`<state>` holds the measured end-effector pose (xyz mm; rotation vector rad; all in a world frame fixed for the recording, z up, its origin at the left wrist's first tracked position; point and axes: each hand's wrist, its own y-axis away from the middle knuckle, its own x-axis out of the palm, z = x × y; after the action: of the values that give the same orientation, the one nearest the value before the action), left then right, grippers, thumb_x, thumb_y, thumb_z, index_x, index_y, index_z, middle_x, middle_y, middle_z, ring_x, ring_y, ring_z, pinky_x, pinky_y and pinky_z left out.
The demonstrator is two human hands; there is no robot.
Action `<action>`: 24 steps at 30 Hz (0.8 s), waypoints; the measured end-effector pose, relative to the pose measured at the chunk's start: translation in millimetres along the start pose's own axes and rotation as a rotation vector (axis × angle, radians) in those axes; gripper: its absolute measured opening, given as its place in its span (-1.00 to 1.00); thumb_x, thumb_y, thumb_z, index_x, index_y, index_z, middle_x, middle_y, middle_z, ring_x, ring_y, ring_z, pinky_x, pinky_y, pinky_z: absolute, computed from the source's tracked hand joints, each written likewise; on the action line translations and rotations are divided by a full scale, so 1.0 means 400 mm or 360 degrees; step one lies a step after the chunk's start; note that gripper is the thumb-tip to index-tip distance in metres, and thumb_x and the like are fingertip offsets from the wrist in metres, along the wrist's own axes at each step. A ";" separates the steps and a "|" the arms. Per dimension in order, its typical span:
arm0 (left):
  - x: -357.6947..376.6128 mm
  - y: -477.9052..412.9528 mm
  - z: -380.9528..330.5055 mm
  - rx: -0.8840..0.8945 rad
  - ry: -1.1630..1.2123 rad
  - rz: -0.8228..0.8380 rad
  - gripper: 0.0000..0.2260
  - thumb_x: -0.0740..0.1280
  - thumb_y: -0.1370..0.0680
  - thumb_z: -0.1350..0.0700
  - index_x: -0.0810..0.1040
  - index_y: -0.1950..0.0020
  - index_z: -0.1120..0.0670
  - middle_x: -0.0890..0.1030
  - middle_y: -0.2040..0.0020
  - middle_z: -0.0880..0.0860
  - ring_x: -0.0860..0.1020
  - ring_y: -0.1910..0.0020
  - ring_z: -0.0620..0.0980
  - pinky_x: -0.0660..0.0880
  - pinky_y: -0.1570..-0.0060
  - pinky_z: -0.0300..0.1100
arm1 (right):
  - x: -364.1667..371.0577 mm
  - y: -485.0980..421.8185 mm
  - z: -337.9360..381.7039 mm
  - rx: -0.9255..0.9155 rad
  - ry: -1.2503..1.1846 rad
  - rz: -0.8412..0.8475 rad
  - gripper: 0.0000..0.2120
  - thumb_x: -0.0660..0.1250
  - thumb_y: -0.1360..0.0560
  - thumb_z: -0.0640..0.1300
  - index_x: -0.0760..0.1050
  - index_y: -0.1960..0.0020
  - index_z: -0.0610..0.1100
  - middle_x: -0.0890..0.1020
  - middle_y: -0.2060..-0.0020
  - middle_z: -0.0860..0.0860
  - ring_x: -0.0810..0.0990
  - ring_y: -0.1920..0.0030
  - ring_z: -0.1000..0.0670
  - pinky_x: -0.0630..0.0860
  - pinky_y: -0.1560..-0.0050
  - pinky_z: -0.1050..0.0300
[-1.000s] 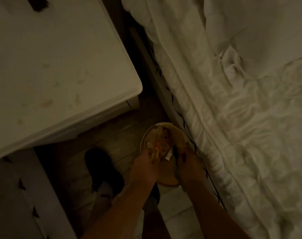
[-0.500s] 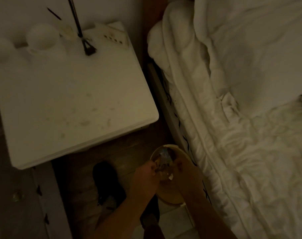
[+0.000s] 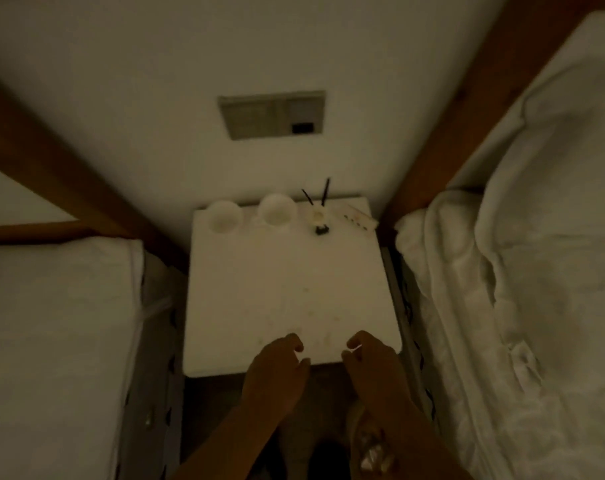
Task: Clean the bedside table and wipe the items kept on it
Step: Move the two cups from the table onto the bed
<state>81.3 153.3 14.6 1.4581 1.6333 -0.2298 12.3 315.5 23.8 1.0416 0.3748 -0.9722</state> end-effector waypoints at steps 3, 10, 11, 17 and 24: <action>-0.095 -0.044 0.056 -0.0028 0.0008 -0.0115 -0.83 0.29 -0.55 -0.06 0.47 -0.10 -0.07 0.52 0.12 -0.14 0.49 0.13 -0.15 0.45 0.10 -0.27 | 0.005 -0.043 0.103 -0.0107 0.0072 -0.0023 -0.88 0.30 -0.53 0.05 0.44 -0.03 0.06 0.57 0.17 0.12 0.53 0.24 0.15 0.38 0.33 0.27; -0.273 -0.154 0.162 0.0006 -0.0044 -0.0285 -0.80 0.29 -0.53 -0.08 0.44 -0.11 -0.06 0.48 0.13 -0.13 0.49 0.14 -0.14 0.51 0.08 -0.20 | 0.009 -0.142 0.306 -0.0283 0.0276 -0.0148 -0.80 0.33 -0.50 0.10 0.45 -0.05 0.04 0.58 0.20 0.11 0.56 0.23 0.11 0.50 0.24 0.19; -0.293 -0.168 0.170 0.0032 -0.0050 -0.0296 -0.79 0.29 -0.53 -0.08 0.43 -0.11 -0.05 0.47 0.13 -0.13 0.49 0.13 -0.13 0.51 0.07 -0.18 | 0.010 -0.157 0.328 -0.0310 0.0296 -0.0167 -0.79 0.33 -0.50 0.11 0.44 -0.06 0.04 0.59 0.18 0.11 0.57 0.20 0.10 0.54 0.19 0.16; -0.370 -0.268 0.185 0.0044 -0.0030 -0.0379 -0.73 0.31 -0.52 -0.14 0.41 -0.13 -0.05 0.48 0.10 -0.12 0.52 0.09 -0.12 0.53 0.02 -0.18 | 0.037 -0.246 0.428 -0.0485 0.0276 -0.0328 -0.57 0.32 -0.44 0.26 0.37 -0.20 0.06 0.58 0.01 0.09 0.59 0.02 0.08 0.56 0.04 0.10; -0.397 -0.416 0.217 0.0009 0.0049 -0.0466 -0.57 0.37 -0.50 -0.09 0.38 -0.30 0.01 0.50 -0.17 0.01 0.51 -0.15 -0.01 0.51 -0.13 -0.11 | 0.105 -0.370 0.487 -0.0721 0.0369 -0.0506 -0.23 0.39 -0.38 0.26 0.16 -0.42 -0.04 0.35 -0.35 -0.09 0.38 -0.35 -0.14 0.58 -0.11 -0.08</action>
<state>-37.2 -62.0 8.9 1.2274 1.8700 -0.3779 -118.6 104.9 9.2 0.6890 0.9291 -0.9868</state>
